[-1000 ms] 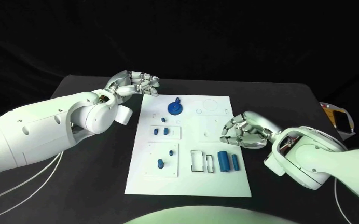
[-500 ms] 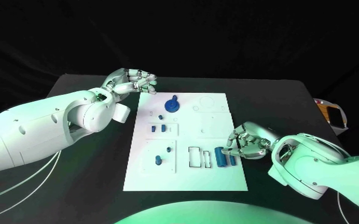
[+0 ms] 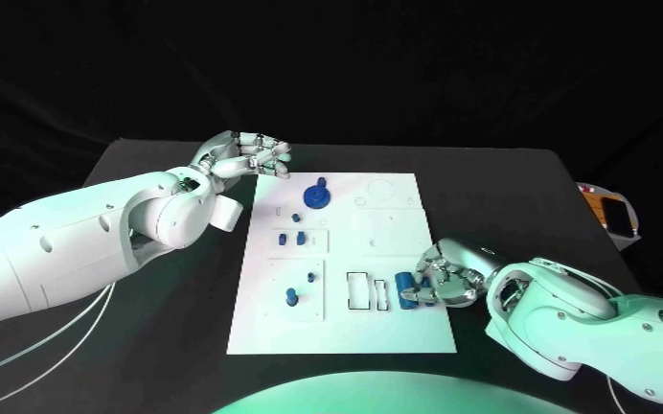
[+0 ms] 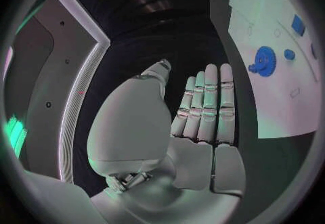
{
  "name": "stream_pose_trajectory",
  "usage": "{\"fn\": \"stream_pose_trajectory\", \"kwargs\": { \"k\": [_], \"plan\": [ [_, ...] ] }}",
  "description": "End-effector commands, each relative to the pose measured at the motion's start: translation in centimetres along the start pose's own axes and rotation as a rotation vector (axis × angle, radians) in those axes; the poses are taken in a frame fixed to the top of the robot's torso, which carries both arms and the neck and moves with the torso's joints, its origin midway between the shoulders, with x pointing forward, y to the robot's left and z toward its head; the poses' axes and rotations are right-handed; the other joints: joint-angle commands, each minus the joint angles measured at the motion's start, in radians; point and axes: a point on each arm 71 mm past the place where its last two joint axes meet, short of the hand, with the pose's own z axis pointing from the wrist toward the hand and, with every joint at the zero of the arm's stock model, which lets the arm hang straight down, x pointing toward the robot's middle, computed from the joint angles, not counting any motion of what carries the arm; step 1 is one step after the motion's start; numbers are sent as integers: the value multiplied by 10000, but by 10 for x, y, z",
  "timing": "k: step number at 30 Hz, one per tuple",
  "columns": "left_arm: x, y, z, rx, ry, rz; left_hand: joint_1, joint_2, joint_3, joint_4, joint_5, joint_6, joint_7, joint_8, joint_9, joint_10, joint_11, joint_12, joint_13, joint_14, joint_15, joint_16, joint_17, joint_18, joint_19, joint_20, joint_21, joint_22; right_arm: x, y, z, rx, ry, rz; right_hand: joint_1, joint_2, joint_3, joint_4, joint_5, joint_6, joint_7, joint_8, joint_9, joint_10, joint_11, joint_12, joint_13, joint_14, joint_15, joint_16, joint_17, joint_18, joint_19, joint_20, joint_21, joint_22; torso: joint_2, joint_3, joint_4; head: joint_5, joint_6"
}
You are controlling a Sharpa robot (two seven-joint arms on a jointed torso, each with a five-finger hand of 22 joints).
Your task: Assemble the parts on the task board
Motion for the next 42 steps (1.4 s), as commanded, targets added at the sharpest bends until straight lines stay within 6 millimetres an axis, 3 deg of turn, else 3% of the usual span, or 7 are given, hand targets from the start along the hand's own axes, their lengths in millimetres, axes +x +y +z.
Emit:
{"fn": "stream_pose_trajectory", "kwargs": {
  "k": [1,9,17,27,35,40,42],
  "plan": [
    [5,2,1,76,157,-78,-19,115,-67,17,-4,-33,-30,46,-13,-53,9,64,9,14,-3,-36,18,127,94,2,-36,-14,1,3,1,-67,-313,-268,12,174,-259,6,-63,-18,-21,77,23,103,-4,73,83,718,-48,44,865,-86,245,-8,-62,1965,-105,-28,4,2,-1],
    [5,7,3,-42,131,-93,-14,141,-91,16,0,-34,-26,48,-15,-59,11,68,12,14,-2,-40,26,127,100,2,-47,-22,8,7,4,-207,-262,-224,99,363,-656,7,-49,0,-32,120,55,133,-13,91,173,720,-55,46,874,-88,253,-13,-65,1977,-246,-58,21,23,-57],
    [4,8,2,-98,99,-89,-6,171,-116,15,3,-25,-23,55,-16,-61,13,76,15,11,-1,-46,34,126,106,3,-60,-31,15,7,9,-35,276,-624,257,513,-865,-6,-15,76,-64,195,95,236,-38,230,373,722,-73,49,886,-77,234,-24,-123,1968,-234,-78,31,25,-135],
    [4,8,1,-121,96,-90,3,198,-137,14,5,-16,-18,63,-16,-65,16,81,18,9,1,-51,41,126,111,4,-72,-40,29,13,14,-84,710,-758,342,594,-925,-5,9,99,-75,223,111,309,-49,342,518,727,-81,55,912,-77,235,-31,-126,1971,-245,-63,25,48,-262],
    [3,9,0,-157,105,-93,3,198,-137,14,5,-16,-18,63,-16,-65,16,81,18,9,1,-51,41,126,111,4,-72,-40,34,15,16,-66,856,-728,332,682,-1006,9,49,122,-86,252,125,368,-60,427,625,729,-91,59,925,-74,230,-39,-145,1969,-249,-78,30,28,-304],
    [3,9,0,-173,98,-91,18,220,-155,11,8,-8,-15,70,-17,-71,17,86,20,6,2,-56,48,126,116,4,-83,-48,34,13,17,-10,766,-719,682,926,-1026,-48,312,126,-107,284,142,406,-80,492,743,735,-111,66,952,-74,236,-59,-151,1979,-245,-74,31,73,-326],
    [3,9,-1,-182,88,-88,32,242,-161,10,11,-3,-13,74,-17,-77,18,88,21,5,3,-59,53,126,120,4,-91,-53,33,13,17,0,628,-655,1169,1169,-837,-105,299,145,-123,293,133,446,-102,552,844,740,-131,74,980,-78,248,-78,-138,1991,-249,-74,28,84,-329]
  ]
}}
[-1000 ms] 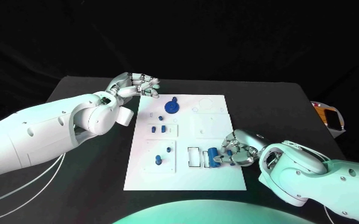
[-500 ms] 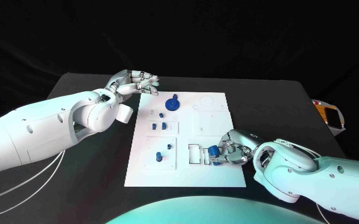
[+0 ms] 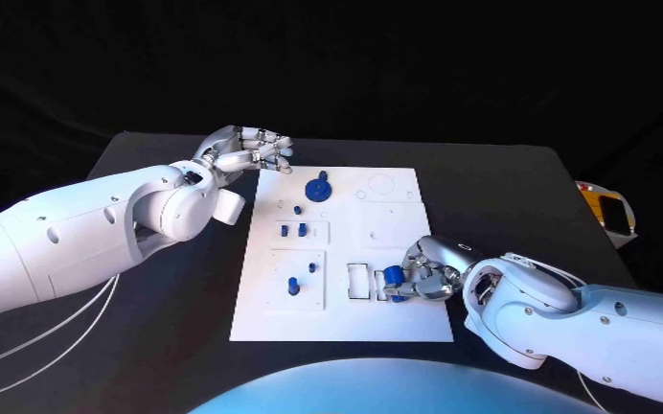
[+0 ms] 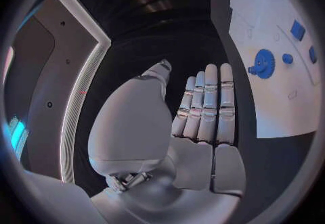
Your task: Assemble the parts on the task board
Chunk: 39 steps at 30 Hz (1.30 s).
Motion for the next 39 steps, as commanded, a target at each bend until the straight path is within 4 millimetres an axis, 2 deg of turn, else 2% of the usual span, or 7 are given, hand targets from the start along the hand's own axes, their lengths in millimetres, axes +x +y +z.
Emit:
{"fn": "stream_pose_trajectory", "kwargs": {
  "k": [1,5,8,11,13,14,39],
  "plan": [
    [2,-1,0,24,115,-41,-12,119,-81,-14,11,-3,-14,39,-11,-78,18,37,16,5,3,-59,22,125,57,-3,-51,-21,8,-2,0,129,287,-160,746,411,265,-122,-18,26,-107,-2,-37,131,-26,127,128,743,-67,75,1000,-82,255,-83,-5,1994,3,0,0,25,-12],
    [2,0,0,11,117,-41,0,135,-86,-15,13,-1,-13,41,-12,-82,18,39,16,4,4,-62,25,125,60,-3,-57,-26,6,-4,-2,238,57,199,1869,657,1235,-363,86,143,-226,-37,-130,192,-140,232,333,753,-180,88,1046,-91,286,-177,41,2027,-4,3,1,3,-41],
    [2,0,0,10,120,-42,9,143,-89,-17,14,0,-13,42,-12,-85,19,39,17,3,4,-64,28,125,61,-3,-61,-28,5,-7,-4,488,175,863,2410,451,2163,-586,299,232,-263,-61,-194,163,-181,196,367,750,-213,85,1045,-90,280,-223,14,2031,-12,-1,3,-1,-42],
    [1,0,0,7,119,-41,26,151,-95,-21,15,0,-12,43,-14,-91,19,41,17,1,5,-67,32,125,64,-3,-67,-33,3,-8,-6,668,309,1564,2002,-340,4231,-910,840,306,-223,92,-96,240,-165,196,472,758,-191,95,1090,-97,291,-214,22,2049,-8,-1,-5,-2,-33],
    [1,0,0,-5,135,-52,26,151,-95,-21,15,0,-12,43,-14,-91,19,41,17,1,5,-67,32,125,64,-3,-67,-33,0,-7,-7,730,271,1969,1772,-425,4585,-963,864,312,-238,151,-47,273,-175,208,497,757,-189,95,1089,-97,294,-215,24,2051,-6,4,-8,-3,-39],
    [1,0,0,-13,141,-63,32,154,-98,-23,16,0,-12,44,-15,-93,20,41,18,0,5,-68,33,125,66,-3,-70,-35,0,-6,-8,727,241,2070,1130,-706,5555,-1285,864,285,-252,333,116,337,-191,216,556,758,-214,95,1095,-97,298,-226,21,2052,-6,1,-11,2,-40],
    [2,0,0,-35,196,-125,87,195,-120,-26,27,4,-12,52,-20,-124,25,42,18,-16,11,-86,47,123,69,1,-99,-54,-12,25,-5,13,44,3079,-899,-992,5646,-1226,1300,331,-314,561,307,536,-219,357,792,777,-238,117,1183,-126,360,-259,145,2089,7,-6,4,25,-46]
  ]
}}
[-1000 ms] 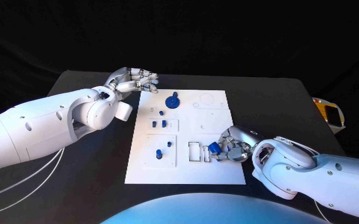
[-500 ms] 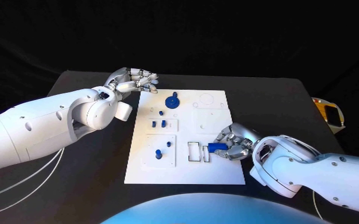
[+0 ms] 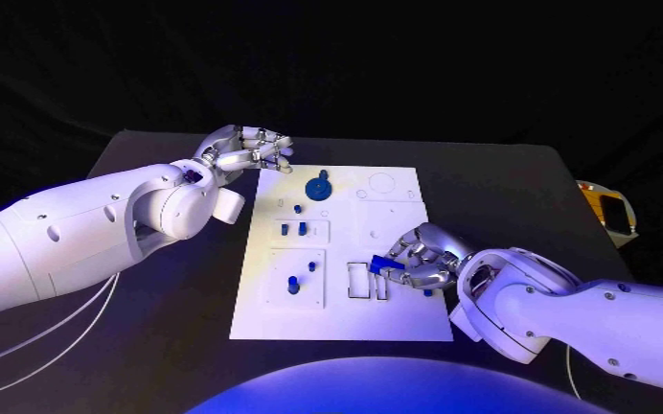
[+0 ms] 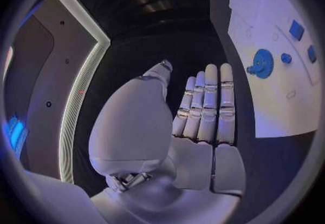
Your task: Assemble the parts on the task board
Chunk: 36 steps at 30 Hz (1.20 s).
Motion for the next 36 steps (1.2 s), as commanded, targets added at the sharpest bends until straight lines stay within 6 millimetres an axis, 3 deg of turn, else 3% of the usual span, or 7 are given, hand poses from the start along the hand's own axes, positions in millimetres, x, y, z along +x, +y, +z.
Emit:
{"fn": "stream_pose_trajectory", "kwargs": {
  "k": [1,16,23,31,36],
  "plan": [
    [2,-1,0,48,179,-105,-4,105,-37,1,27,4,-12,53,-13,-89,-10,42,12,-16,11,-47,15,122,70,1,-59,-9,2,3,0,-157,106,174,-54,-13,-27,40,-17,333,-300,729,5857,81,27,46,22,814,-62,46,1191,-127,328,-79,69,2093,6,-6,3,6,-10],
    [3,-1,0,55,209,-101,21,117,-42,-2,28,4,-14,55,-16,-96,-10,44,13,-20,12,-52,21,122,72,1,-69,-15,16,14,13,-428,525,-243,-305,4,-306,165,-428,377,-317,757,5866,120,15,91,95,809,-74,39,1169,-123,323,-87,47,2087,5,-4,7,55,-2],
    [3,-1,0,47,219,-103,21,117,-42,-2,28,4,-14,55,-16,-96,-10,44,13,-20,12,-52,21,122,72,1,-69,-15,22,15,19,-342,746,-833,-691,-178,-819,436,-358,478,-334,813,5878,232,6,274,300,809,-79,38,1174,-121,320,-92,35,2085,4,-8,2,49,-7],
    [3,-1,-1,-10,230,-105,74,160,-51,1,33,-5,-5,55,-24,-118,-4,47,14,-38,17,-70,34,120,72,5,-97,-34,23,13,23,-247,762,-1536,-874,-103,-1270,780,-866,595,-392,933,5910,431,-40,620,667,816,-117,46,1215,-122,324,-119,36,2086,-3,-5,-5,51,-25],
    [4,-1,-2,-49,258,-113,98,180,-54,2,35,-10,1,54,-29,-132,1,48,15,-52,22,-81,39,118,66,9,-114,-44,25,16,23,-373,846,-1702,-1018,-124,-1598,1051,-910,744,-459,1053,5938,657,-95,1006,1051,854,-159,103,1418,-137,356,-153,110,2107,1,5,0,48,-11]
  ]
}}
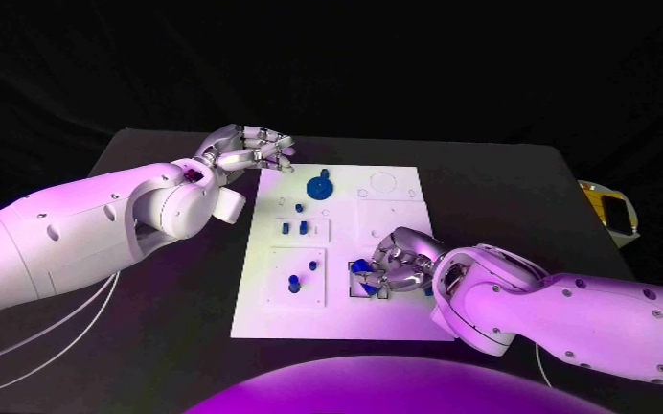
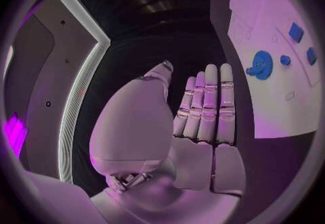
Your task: Assemble the parts on the task board
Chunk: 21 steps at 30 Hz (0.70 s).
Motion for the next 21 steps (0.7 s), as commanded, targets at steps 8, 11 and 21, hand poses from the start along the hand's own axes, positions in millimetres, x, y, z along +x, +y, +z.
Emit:
{"fn": "stream_pose_trajectory", "kwargs": {
  "k": [8,11,21],
  "plan": [
    [2,0,0,-54,204,-73,3,81,-57,2,36,-12,3,55,-20,-65,3,47,8,-58,24,-45,18,118,64,11,-75,-22,5,2,1,-69,294,-841,-91,-2,-267,153,-23,673,-568,123,194,210,-52,326,848,864,-99,114,1599,-150,383,-112,126,2120,0,-1,-1,-21,-5],
    [2,0,-1,-70,204,-60,3,81,-57,2,36,-12,3,55,-20,-65,3,47,8,-58,24,-45,18,118,64,11,-75,-22,5,3,1,-115,262,-847,-255,20,-542,242,-330,701,-596,159,188,228,-80,336,879,868,-126,123,1626,-159,401,-143,165,2131,3,4,2,-16,7],
    [1,0,-1,-120,191,-33,31,91,-68,1,34,-21,12,53,-27,-93,13,41,5,-78,32,-58,26,116,56,16,-97,-35,4,7,1,-404,32,-954,-1479,631,-2640,287,-1779,689,-632,335,169,270,-124,321,994,889,-151,156,1755,-189,458,-180,307,2172,-2,4,-3,-42,4]
  ]
}}
